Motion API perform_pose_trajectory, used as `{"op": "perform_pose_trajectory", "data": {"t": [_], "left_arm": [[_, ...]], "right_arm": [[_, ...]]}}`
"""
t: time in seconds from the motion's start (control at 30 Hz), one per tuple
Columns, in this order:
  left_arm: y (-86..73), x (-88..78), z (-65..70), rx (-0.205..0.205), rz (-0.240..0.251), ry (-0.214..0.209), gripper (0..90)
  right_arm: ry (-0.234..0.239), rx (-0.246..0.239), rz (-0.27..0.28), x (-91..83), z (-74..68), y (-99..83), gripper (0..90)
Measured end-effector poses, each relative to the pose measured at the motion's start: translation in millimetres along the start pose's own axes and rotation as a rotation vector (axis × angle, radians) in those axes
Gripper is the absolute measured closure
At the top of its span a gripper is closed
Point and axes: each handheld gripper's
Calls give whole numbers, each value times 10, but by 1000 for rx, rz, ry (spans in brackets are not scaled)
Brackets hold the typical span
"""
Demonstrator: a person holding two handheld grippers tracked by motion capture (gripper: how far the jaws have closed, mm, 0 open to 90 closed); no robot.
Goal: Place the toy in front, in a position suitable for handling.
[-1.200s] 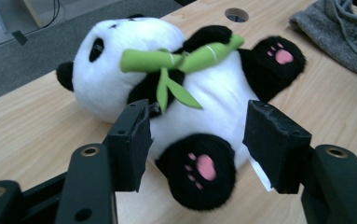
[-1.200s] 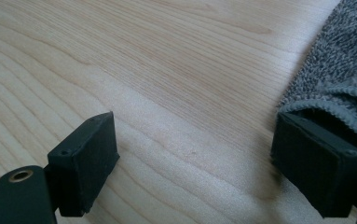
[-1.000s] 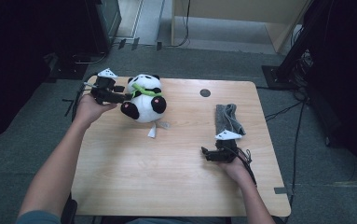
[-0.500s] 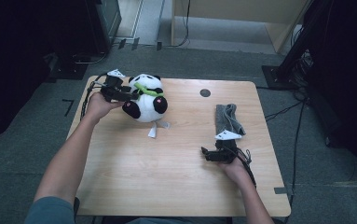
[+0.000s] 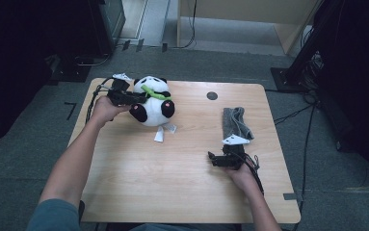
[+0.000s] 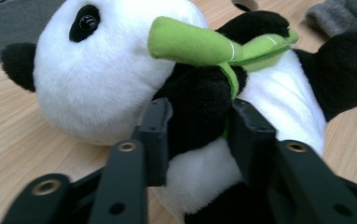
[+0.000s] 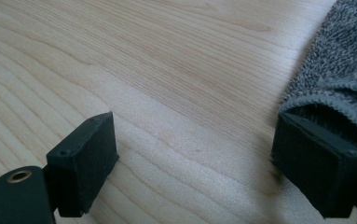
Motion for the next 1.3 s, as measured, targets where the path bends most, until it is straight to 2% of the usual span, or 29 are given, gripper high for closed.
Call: {"op": "perform_pose_trajectory", "data": {"t": [0.07,0.2,0.27,0.33,0.43,0.5,0.57,0.67,0.7,0.73,0.87,0.93,0.97,1.03,1.13,1.27,1.3], "left_arm": [[2,-6,29,0,0,14,666],[33,-15,104,-43,-2,32,707],[51,-44,154,-33,2,37,730],[63,-72,203,-49,-3,47,743],[39,-121,283,-41,-1,56,763],[22,-162,324,-50,5,54,775],[-15,-222,383,-59,33,43,788],[-54,-281,450,-63,38,38,797],[-130,-344,539,-50,60,32,802],[-156,-363,563,-52,64,25,805],[-323,-472,700,-71,105,12,821],[-349,-489,724,-75,108,9,825],[-423,-539,801,-73,117,4,826],[-473,-584,863,-76,131,6,830],[-553,-671,963,-94,164,-13,836],[-668,-734,1124,-86,175,-11,841],[-668,-734,1124,-86,175,-11,841]], "right_arm": [[0,-1,0,0,0,0,140],[0,0,0,0,0,0,140],[1,1,-1,0,0,0,140],[0,0,-1,0,0,0,140],[1,0,0,0,1,0,140],[0,0,-1,0,1,0,140],[0,0,-1,-1,1,0,140],[1,-1,-1,0,2,0,138],[3,-1,-1,3,2,2,135],[4,0,-1,4,3,4,134],[7,0,-1,6,3,5,133],[7,-2,-1,7,4,6,132],[8,-4,0,9,5,6,132],[9,-8,2,12,8,7,131],[10,-9,2,14,9,9,131],[12,-10,1,15,10,11,131],[12,-10,1,15,10,11,131]]}}
Point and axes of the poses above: each handheld gripper's, and its own axes: x roughly forward along the jaws, y roughly out of its top, z roughly to its right, and after that the axes turned 14 degrees about -x, right-handed
